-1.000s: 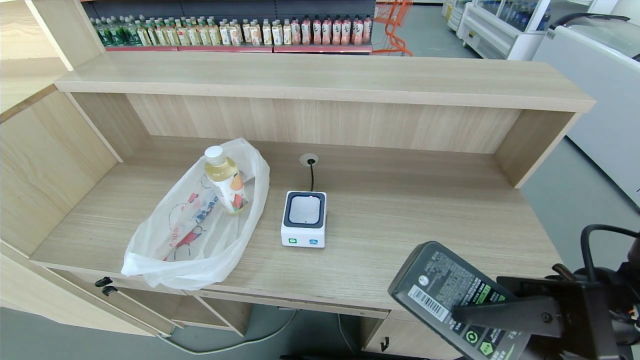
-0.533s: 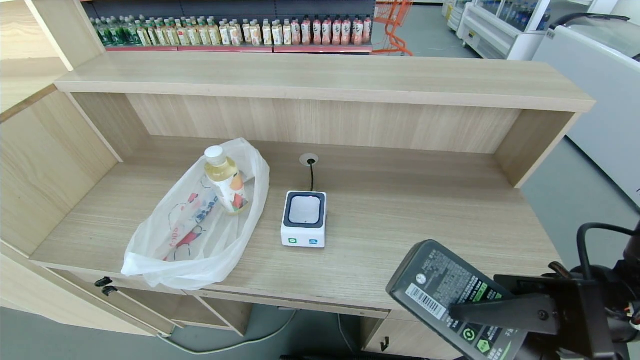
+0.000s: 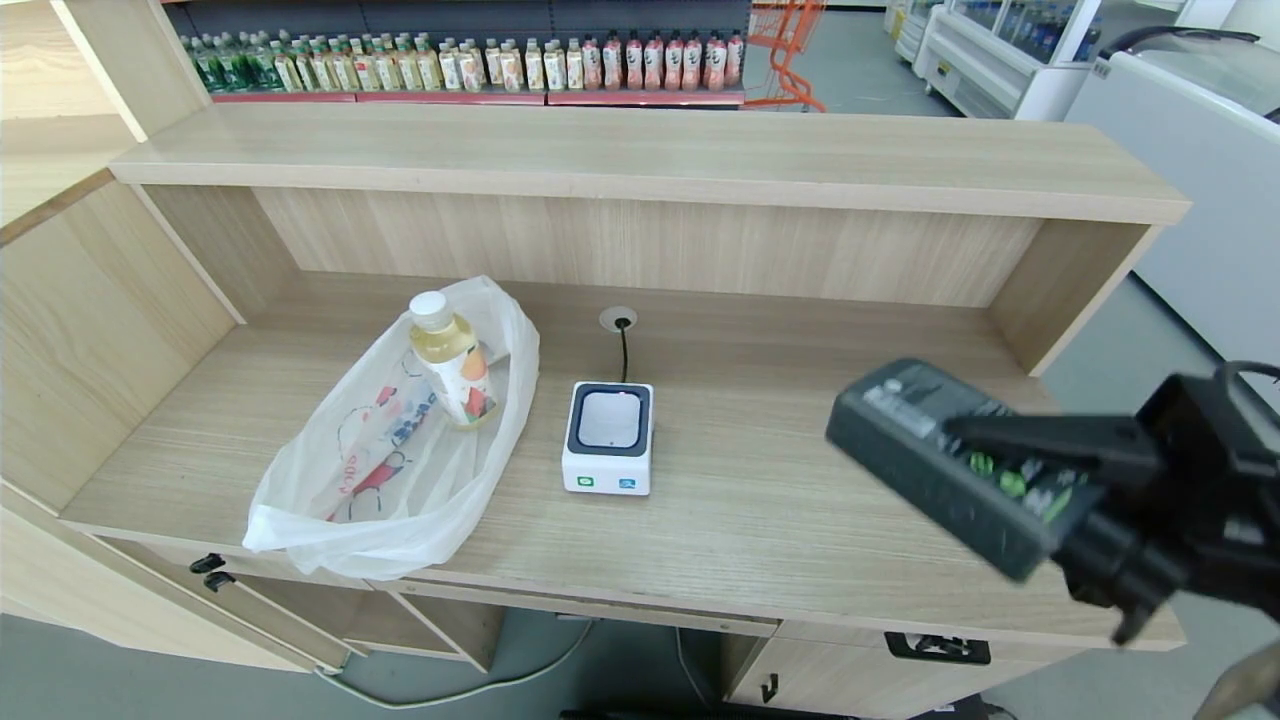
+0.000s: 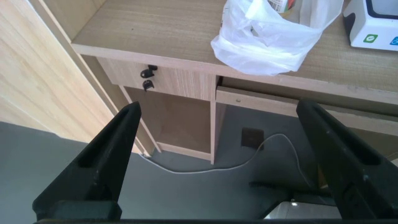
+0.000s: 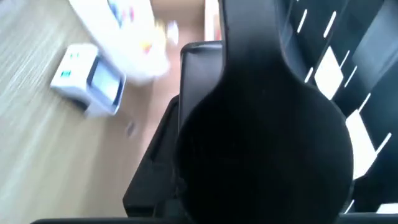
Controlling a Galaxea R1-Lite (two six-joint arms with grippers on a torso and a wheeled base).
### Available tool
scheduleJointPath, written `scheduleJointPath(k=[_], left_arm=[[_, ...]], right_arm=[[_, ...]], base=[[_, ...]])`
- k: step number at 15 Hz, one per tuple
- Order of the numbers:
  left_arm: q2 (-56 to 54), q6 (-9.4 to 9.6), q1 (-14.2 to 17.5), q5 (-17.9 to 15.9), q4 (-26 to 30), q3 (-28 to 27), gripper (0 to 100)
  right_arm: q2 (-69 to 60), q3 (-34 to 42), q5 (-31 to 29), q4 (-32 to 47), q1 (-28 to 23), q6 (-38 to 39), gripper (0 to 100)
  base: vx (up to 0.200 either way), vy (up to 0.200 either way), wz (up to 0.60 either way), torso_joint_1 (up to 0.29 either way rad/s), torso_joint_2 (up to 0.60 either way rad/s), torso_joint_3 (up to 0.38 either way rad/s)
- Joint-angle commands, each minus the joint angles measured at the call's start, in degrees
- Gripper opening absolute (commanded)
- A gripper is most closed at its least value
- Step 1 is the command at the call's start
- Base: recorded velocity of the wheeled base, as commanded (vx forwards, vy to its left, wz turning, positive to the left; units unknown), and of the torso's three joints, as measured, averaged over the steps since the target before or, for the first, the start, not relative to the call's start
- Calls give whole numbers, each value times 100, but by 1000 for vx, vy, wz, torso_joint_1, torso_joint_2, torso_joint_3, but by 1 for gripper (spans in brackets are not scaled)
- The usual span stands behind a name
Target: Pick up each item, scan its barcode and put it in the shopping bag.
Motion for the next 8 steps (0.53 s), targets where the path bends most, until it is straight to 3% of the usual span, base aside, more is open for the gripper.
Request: scheduleJointPath(k=[1, 3, 4, 5, 7, 8], left_arm=[[-2, 0, 1, 3, 1, 0, 100], [-2, 0, 1, 3, 1, 0, 100], [-2, 0, 1, 3, 1, 0, 100], [-2, 0, 1, 3, 1, 0, 100], [-2, 0, 1, 3, 1, 0, 100], [-2, 0, 1, 3, 1, 0, 100]], right_arm=[[-837, -62, -2105, -71, -759, 2837, 0], [-1250, 316, -1665, 34, -1366, 3356, 0], [-1259, 255, -1138, 96, -1629, 4314, 0], [-1215, 193, -1296, 122, -1612, 5210, 0], [-846, -290, -2439, 782, -1164, 7082, 0], [-644, -791, -3370, 1537, -399, 8357, 0]], base=[[0, 0, 0, 0, 0, 0], [0, 0, 0, 0, 0, 0], [0, 0, 0, 0, 0, 0], [0, 0, 0, 0, 0, 0], [0, 0, 0, 0, 0, 0], [0, 0, 0, 0, 0, 0]])
